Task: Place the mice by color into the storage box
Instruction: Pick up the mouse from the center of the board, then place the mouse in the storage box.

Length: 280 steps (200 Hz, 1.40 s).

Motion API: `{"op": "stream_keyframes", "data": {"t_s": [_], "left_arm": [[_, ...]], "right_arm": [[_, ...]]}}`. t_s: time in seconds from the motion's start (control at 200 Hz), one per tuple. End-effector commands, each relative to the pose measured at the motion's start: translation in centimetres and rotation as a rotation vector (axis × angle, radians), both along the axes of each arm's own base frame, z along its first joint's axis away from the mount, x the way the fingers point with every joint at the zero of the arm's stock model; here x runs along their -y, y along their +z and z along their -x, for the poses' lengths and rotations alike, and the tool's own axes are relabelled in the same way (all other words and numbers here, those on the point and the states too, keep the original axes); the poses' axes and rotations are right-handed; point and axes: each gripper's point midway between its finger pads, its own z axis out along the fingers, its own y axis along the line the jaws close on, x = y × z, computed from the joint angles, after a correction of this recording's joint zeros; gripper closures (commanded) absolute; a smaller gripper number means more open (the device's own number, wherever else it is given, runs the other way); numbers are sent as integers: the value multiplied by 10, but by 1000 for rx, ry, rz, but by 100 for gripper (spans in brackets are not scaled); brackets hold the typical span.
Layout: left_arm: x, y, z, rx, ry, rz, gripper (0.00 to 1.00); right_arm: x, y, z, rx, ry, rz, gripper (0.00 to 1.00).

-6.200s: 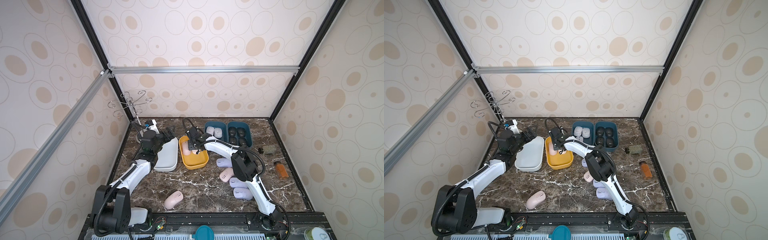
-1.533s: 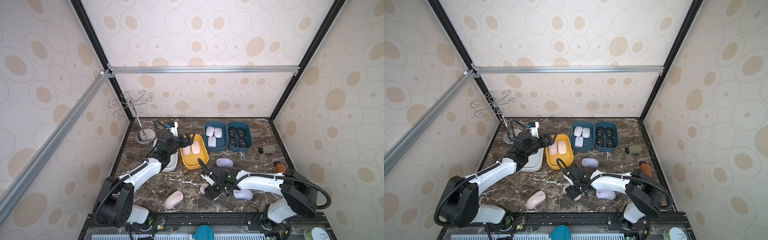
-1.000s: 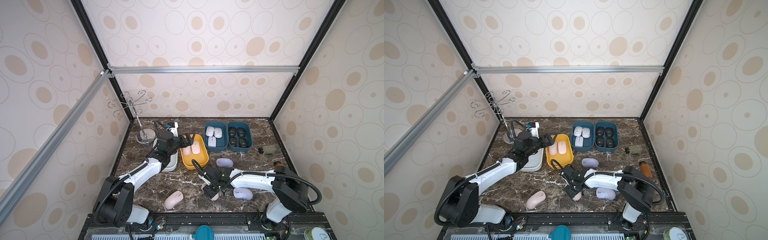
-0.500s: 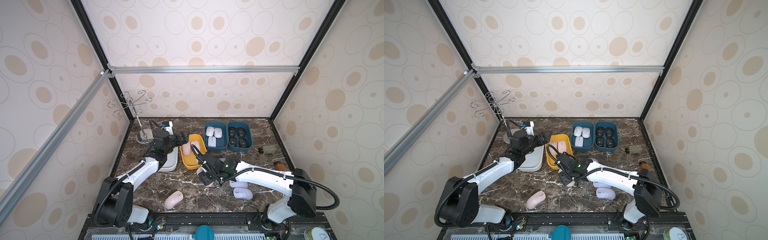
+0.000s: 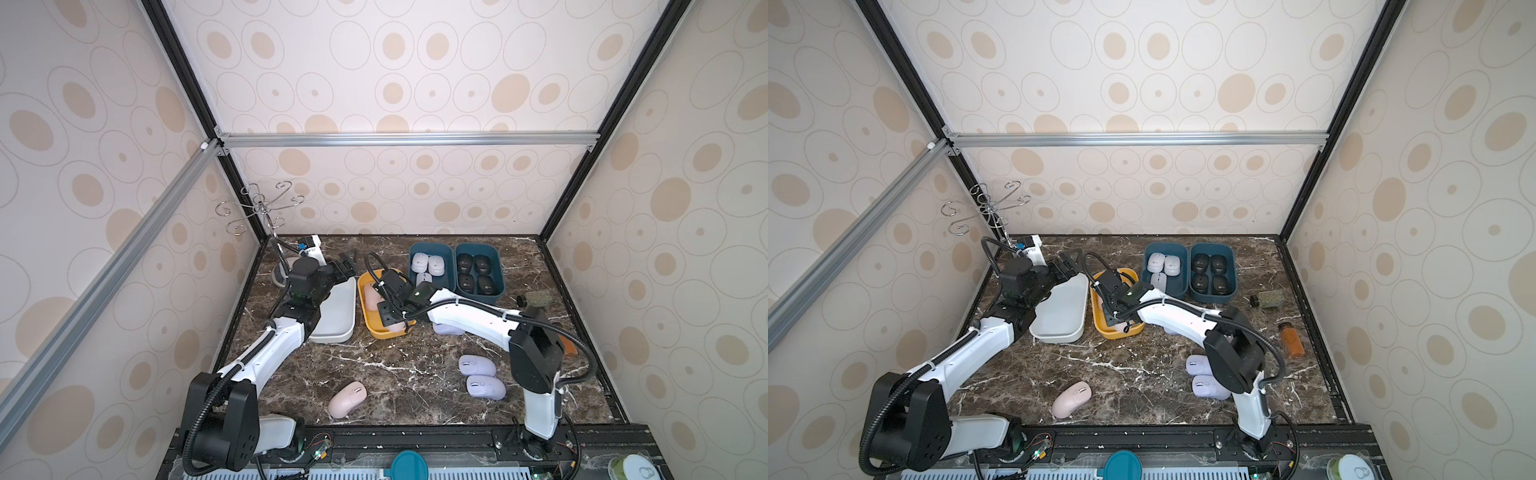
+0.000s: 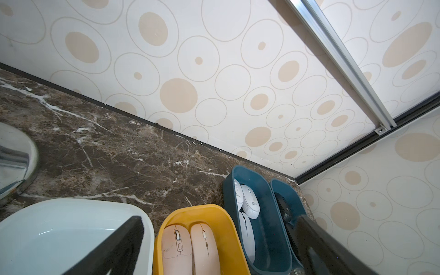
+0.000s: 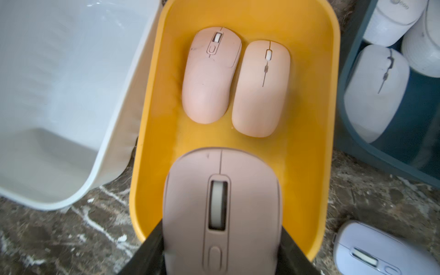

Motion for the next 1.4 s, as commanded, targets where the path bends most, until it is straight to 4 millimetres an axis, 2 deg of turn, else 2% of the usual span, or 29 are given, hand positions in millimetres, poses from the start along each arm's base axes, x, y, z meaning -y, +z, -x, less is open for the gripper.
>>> {"op": "stream_keyframes", "data": {"t_s": [0.0,0.215,0.375,0.72,0.87,1.01,1.125,1.396], "left_arm": [[-3,5,-2,17,14,8,0],[-1,6,-2,18,3,20,0],[0,6,-2,18,-3,24,0],[2,5,-3,14,-10,31,0],[3,1,-5,2,-12,32,0],[3,0,-5,-3,-17,27,0],[1,-1,-6,-5,-13,29,0],[4,-1,-7,-8,-26,39,0]], "right_arm": [[-9,0,-7,-2,-39,-37,52],[-19,-25,-17,-55,-58,-50,52],[-21,-33,-25,-62,-72,-53,53],[-35,-74,-11,-175,-22,-72,51],[-37,-80,-9,-179,5,-71,47],[-40,-74,-9,-172,18,-97,38],[-42,-65,-7,-167,33,-118,36],[-43,-29,-7,-130,51,-166,32]]}}
